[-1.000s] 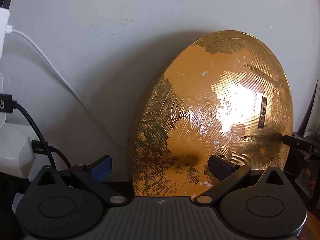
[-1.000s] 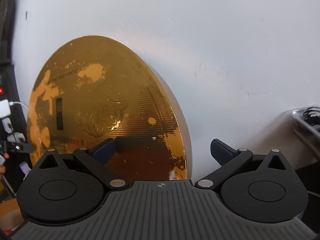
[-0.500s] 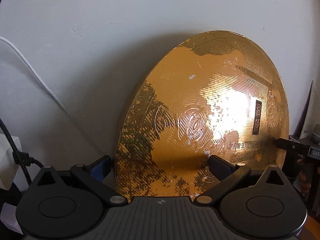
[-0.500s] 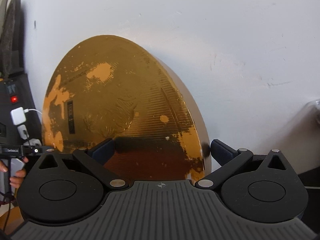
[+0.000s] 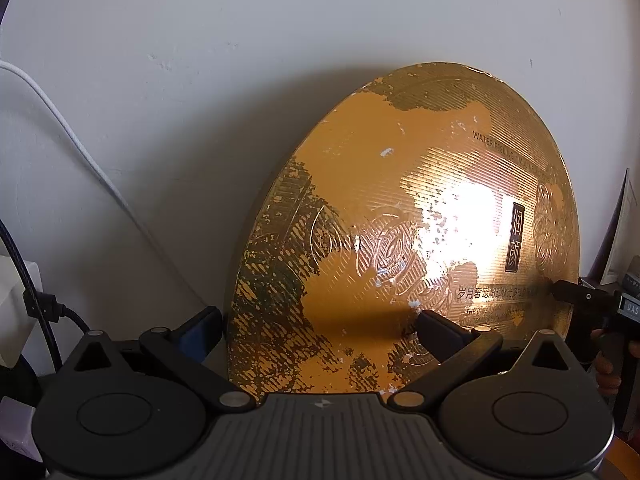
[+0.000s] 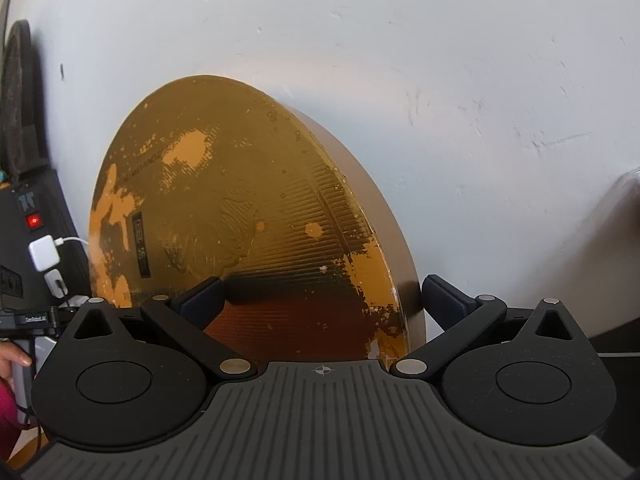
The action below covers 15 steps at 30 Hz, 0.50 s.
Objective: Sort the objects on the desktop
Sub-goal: 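Bring both open tools onto the rim of the leaning gold lid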
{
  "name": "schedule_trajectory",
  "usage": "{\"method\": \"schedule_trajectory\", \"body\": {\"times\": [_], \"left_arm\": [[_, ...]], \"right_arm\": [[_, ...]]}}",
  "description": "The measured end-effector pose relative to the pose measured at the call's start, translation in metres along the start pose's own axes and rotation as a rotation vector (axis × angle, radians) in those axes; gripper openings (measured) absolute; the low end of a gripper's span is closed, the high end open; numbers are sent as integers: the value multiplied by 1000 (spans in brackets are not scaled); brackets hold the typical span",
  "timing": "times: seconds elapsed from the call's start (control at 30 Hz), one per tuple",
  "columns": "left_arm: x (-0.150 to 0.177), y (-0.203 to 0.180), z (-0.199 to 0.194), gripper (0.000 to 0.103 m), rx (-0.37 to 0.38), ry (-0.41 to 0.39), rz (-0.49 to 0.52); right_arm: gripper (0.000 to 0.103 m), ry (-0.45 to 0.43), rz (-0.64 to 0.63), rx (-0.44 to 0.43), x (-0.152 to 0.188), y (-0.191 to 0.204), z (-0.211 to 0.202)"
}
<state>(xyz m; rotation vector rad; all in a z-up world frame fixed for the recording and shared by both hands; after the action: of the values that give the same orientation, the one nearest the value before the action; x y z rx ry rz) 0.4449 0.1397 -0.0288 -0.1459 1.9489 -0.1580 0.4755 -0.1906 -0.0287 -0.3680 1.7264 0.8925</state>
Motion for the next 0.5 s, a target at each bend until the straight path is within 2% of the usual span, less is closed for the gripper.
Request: {"method": "schedule_trajectory", "body": {"times": [0.13, 0.27, 0.5], "left_arm": [[0, -2, -2, 101, -10, -13, 3], [1, -9, -3, 101, -5, -31, -19], [-20, -19, -28, 101, 8, -141, -24]], "right_arm": [[103, -4, -32, 17, 0, 4, 1], [102, -46, -72, 28, -1, 10, -4], [102, -151, -161, 30, -21, 30, -22]]}}
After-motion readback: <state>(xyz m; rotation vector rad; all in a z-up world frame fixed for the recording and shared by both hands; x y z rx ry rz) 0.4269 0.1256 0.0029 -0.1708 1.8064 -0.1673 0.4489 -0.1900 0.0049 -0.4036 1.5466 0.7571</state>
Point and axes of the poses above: each gripper's, at about its wrist camera, not at the fingertips, and z roughly the way its jaws point, y to its left, x to its underside, the point moved 6 cm from there along z, roughly the way its jaws point, and after that the axes turned 11 degrees about -x, right-handed, at the moved point
